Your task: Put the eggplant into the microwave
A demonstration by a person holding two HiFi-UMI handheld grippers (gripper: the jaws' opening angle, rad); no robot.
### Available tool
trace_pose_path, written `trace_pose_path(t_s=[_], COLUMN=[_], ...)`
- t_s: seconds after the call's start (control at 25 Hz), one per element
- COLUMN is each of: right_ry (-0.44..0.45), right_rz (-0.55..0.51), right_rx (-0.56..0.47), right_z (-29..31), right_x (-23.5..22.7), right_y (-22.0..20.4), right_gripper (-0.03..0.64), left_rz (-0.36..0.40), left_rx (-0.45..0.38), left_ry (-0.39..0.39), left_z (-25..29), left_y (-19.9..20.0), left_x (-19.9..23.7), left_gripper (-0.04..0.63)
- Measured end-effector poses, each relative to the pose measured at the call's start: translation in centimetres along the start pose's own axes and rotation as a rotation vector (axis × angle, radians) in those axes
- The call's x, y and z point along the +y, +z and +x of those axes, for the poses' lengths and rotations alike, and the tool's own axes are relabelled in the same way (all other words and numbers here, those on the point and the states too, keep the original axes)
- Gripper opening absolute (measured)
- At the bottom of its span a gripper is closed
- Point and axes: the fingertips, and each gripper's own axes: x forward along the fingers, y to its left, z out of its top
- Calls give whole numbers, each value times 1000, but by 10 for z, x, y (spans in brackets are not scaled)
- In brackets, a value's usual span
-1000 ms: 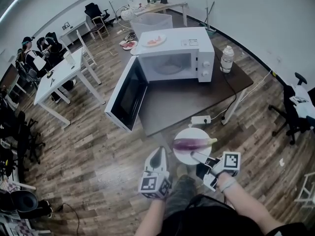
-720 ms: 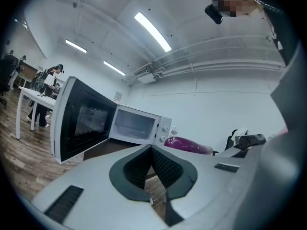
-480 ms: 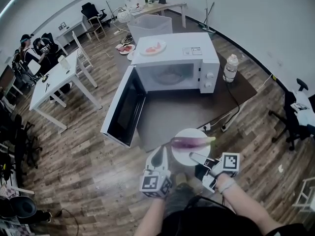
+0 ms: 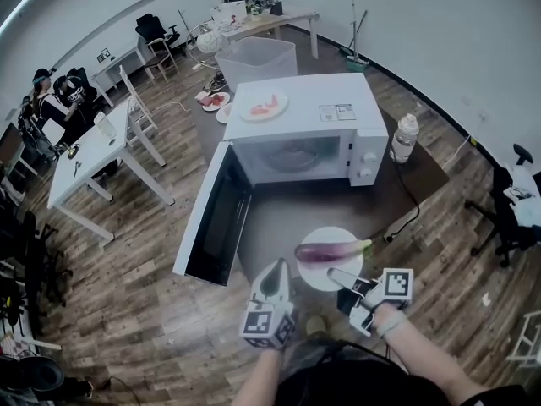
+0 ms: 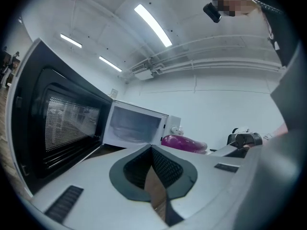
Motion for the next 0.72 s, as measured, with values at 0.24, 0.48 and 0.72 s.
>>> trace_pose_path(t_s=[0.24,0.48,0.72], right_ry=[11,-19,-9], right_rz=[10,12,12], right_rx=[-13,-27,-38], right_z=[19,30,38], right_x=[-4,-14,-12], right_y=[16,27,34], right_gripper=[21,21,21], left_rz=[6,-10,-37], left_rx=[0,-4,-21], left_ry=[-39,-53,-47], left_z=[27,39,39], left_y=[-2,-4,-4], left_x=[15,26,35], left_gripper=[-9,-9,-9])
